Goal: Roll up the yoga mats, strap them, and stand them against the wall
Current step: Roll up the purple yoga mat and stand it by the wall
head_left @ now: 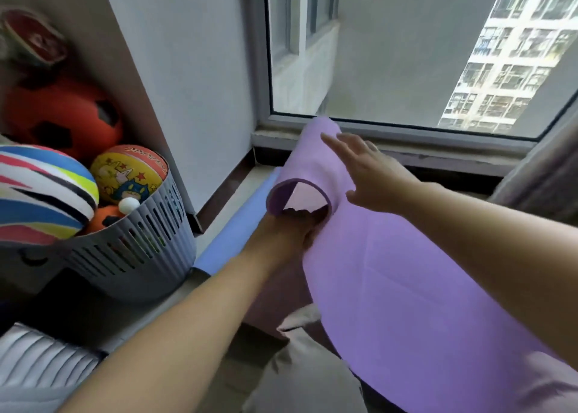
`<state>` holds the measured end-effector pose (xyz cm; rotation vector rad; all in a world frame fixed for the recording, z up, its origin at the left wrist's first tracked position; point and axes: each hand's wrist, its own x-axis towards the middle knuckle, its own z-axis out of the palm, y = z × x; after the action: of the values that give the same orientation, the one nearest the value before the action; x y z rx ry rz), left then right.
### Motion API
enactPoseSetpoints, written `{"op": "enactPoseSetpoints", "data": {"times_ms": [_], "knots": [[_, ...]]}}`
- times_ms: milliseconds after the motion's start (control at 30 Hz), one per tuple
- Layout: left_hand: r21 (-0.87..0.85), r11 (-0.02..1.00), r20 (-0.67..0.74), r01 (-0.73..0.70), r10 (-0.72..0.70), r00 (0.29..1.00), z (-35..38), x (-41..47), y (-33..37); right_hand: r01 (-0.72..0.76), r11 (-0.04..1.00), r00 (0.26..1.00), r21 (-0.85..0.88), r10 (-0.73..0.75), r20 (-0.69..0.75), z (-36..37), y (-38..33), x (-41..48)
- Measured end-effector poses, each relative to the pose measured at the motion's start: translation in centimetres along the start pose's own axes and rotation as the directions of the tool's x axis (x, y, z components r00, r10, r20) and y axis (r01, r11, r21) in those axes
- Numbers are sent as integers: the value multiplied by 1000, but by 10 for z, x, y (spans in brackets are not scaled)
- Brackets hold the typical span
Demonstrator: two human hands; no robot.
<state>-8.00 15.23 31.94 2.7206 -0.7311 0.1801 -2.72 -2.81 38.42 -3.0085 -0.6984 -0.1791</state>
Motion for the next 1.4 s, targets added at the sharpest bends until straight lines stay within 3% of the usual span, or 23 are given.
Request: {"op": "enactPoseSetpoints", "data": {"times_ms": [100,133,200,233,300,333,367,400,433,533,633,700,767,833,900,933,1000,1067,1100,1267,1400], "knots": [[133,956,63,-262,256,965,-11,-15,28,164,945,986,-282,-145,86,-33,9,-26],[99,961,71,-258,252,965,-13,-21,36,212,912,976,-353,-180,120,-42,12,-36],[-133,989,153,-67,87,984,-20,-34,50,300,839,952,-455,-228,206,-60,16,-61],[-151,988,206,-27,58,977,-22,-38,54,336,817,937,-469,-240,253,-67,16,-74],[-125,974,248,-187,213,945,-32,-43,61,380,813,913,-441,-253,321,-76,15,-98],[-9,918,176,-396,391,903,-38,-44,65,378,822,909,-425,-244,337,-78,14,-112],[185,798,149,-574,554,819,-43,-44,67,358,836,913,-416,-220,344,-78,13,-124],[352,635,155,-687,685,712,-45,-44,62,316,856,924,-409,-179,339,-78,13,-137],[397,587,168,-706,710,684,-47,-44,53,256,883,937,-394,-126,326,-78,13,-150],[449,672,320,-588,494,809,-63,-45,55,66,944,977,-323,5,213,-78,4,-179],[576,747,438,-331,60,897,-83,-46,76,-42,974,990,-221,71,125,-80,-21,-198],[643,758,437,-109,-246,865,-94,-46,85,-68,986,988,-155,88,130,-81,-38,-211],[606,795,433,20,-351,830,-101,-44,93,-78,989,979,-125,99,178,-80,-49,-223],[431,894,347,126,-293,891,-107,-40,109,-64,991,962,-116,92,259,-76,-55,-235],[162,981,262,111,-151,953,-112,-37,140,-61,994,958,-95,85,272,-71,-58,-242],[35,995,307,89,-95,947,-115,-39,161,-64,994,962,-84,84,260,-69,-58,-244],[-112,988,535,104,-28,844,-113,-52,194,-84,995,967,-54,95,238,-66,-56,-249],[-100,990,668,104,-11,744,-100,-69,209,-105,994,962,-32,110,249,-62,-50,-254],[-79,993,663,87,-12,749,-92,-76,209,-111,993,961,-31,115,250,-60,-47,-256],[123,992,466,-26,-34,884,-51,-110,200,-111,993,914,28,91,395,-44,-16,-268],[348,929,226,-128,50,973,-49,-106,176,-300,948,835,-103,314,452,-44,44,-283]]}}
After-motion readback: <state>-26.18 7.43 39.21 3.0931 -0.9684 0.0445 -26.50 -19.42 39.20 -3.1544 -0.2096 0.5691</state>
